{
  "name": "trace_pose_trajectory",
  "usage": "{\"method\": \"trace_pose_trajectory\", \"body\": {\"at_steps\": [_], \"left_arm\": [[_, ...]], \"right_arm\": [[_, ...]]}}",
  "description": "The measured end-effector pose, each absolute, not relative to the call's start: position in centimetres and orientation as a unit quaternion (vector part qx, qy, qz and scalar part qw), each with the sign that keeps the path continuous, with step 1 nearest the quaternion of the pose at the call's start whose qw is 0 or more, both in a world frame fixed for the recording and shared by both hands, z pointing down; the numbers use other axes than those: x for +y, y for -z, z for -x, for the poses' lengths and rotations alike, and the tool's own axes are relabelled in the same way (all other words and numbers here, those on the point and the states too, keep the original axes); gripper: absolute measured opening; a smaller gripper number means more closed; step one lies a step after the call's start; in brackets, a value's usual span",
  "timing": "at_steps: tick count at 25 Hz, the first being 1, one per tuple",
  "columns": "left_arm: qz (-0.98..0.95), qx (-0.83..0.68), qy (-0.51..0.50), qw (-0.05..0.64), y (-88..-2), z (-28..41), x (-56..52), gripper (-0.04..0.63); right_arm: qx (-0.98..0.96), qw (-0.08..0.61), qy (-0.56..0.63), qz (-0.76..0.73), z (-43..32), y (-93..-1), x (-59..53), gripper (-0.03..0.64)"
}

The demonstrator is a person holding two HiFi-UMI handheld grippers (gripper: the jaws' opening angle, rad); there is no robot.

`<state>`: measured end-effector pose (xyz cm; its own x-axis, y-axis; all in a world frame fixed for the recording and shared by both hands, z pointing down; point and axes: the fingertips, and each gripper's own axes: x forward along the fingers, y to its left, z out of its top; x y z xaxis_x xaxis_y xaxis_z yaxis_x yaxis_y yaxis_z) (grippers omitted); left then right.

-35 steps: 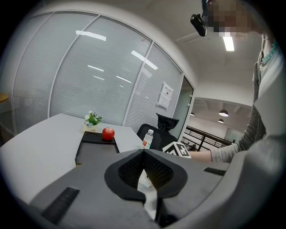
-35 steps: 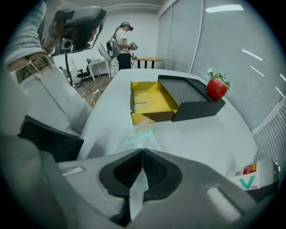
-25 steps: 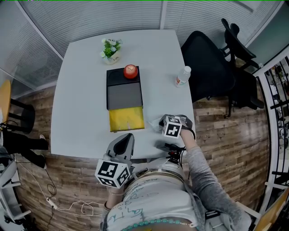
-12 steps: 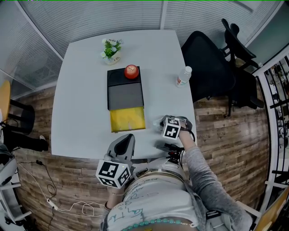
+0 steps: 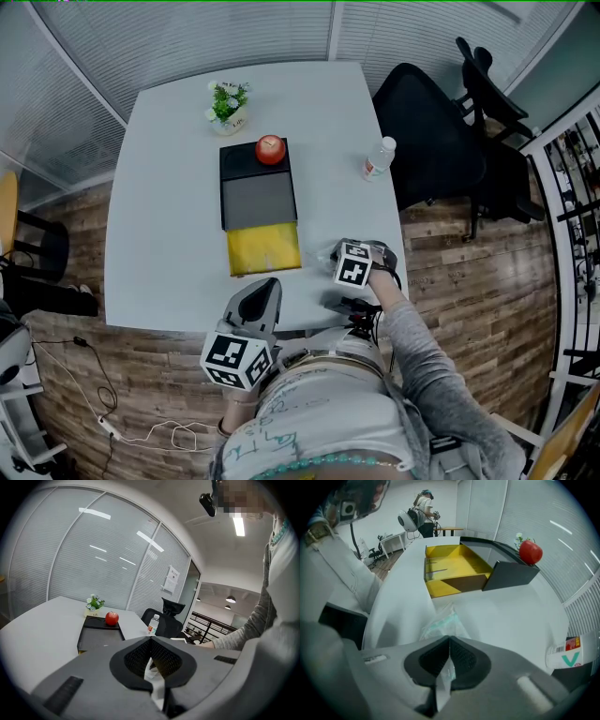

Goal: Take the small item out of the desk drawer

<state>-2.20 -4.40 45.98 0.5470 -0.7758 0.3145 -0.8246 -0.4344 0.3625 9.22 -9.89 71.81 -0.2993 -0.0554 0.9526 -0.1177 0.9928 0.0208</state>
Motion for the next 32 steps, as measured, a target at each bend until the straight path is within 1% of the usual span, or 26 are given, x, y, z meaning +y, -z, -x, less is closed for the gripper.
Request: {"method": "trace_pose_trajectory", "body": {"at_steps": [12, 32], "left_arm": [[-0.847, -0.47, -0.054, 0.242, -45.98, 2.28, -4.69, -0.003], [-0.85, -0.468, -0.055, 0.235, -45.47, 2.11, -4.74, -0.003]], "right_arm": [[-0.813, 0.576, -0.047, -0.069, -9.25, -71.71, -10.14, 0.003], [-0.816, 0.571, -0.054, -0.075, -9.12, -71.42, -10.09, 0.005]]}}
